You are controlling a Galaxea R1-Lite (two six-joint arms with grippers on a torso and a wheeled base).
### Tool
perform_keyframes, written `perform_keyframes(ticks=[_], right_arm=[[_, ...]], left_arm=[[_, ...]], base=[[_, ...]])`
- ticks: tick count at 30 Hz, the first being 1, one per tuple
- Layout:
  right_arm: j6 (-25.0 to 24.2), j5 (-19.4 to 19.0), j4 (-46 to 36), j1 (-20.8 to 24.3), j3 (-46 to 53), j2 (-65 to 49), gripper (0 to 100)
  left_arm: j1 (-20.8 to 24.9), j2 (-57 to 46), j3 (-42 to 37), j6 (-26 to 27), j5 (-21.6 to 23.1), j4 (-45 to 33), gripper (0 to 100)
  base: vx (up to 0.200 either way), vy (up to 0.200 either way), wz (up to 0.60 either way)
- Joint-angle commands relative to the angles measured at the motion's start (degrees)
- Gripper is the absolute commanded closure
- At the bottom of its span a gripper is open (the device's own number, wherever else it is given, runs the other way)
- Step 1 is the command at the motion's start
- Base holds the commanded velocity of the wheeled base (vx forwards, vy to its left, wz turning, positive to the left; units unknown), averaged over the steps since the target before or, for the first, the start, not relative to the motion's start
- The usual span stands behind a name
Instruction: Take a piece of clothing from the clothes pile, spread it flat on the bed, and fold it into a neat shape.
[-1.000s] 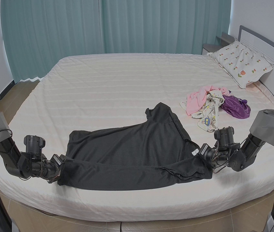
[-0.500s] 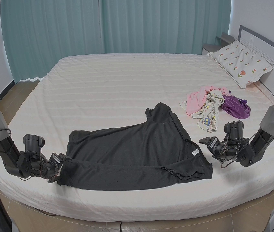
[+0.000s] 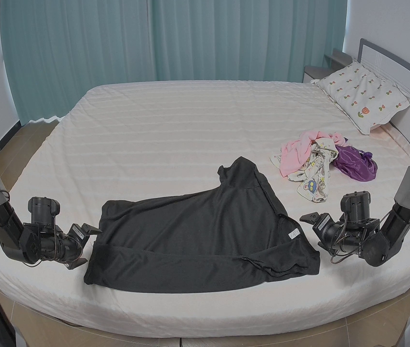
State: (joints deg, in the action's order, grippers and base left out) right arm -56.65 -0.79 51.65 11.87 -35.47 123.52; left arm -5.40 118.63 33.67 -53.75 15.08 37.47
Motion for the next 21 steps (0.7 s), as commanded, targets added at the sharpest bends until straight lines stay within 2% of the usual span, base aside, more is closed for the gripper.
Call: perform_keyframes(ticks=[1,9,12,14,21], right_arm=[[0.22,-0.09,5.65,0.96,5.68,-1.00,0],[1.89,-0.09,8.11,0.96,8.84,0.23,0],[2.25,-0.44,8.11,0.87,8.93,0.67,0],[2.25,-0.35,8.20,0.96,8.76,1.20,0],[2.25,-0.44,8.20,0.96,8.67,1.38,0]], left_arm=[[-0.14,-1.91,-0.10,0.05,0.21,-0.21,0],[0.13,-1.82,-0.80,1.89,-0.23,-0.38,0],[0.13,-1.29,-2.21,7.43,-0.23,0.14,0],[0.39,-0.06,-1.50,8.48,-0.67,0.14,0],[0.65,2.75,1.05,8.84,-1.46,0.23,0]], base=[[0.000,0.000,0.00],[0.000,0.000,0.00],[0.000,0.000,0.00],[0.000,0.000,0.00],[0.000,0.000,0.00]])
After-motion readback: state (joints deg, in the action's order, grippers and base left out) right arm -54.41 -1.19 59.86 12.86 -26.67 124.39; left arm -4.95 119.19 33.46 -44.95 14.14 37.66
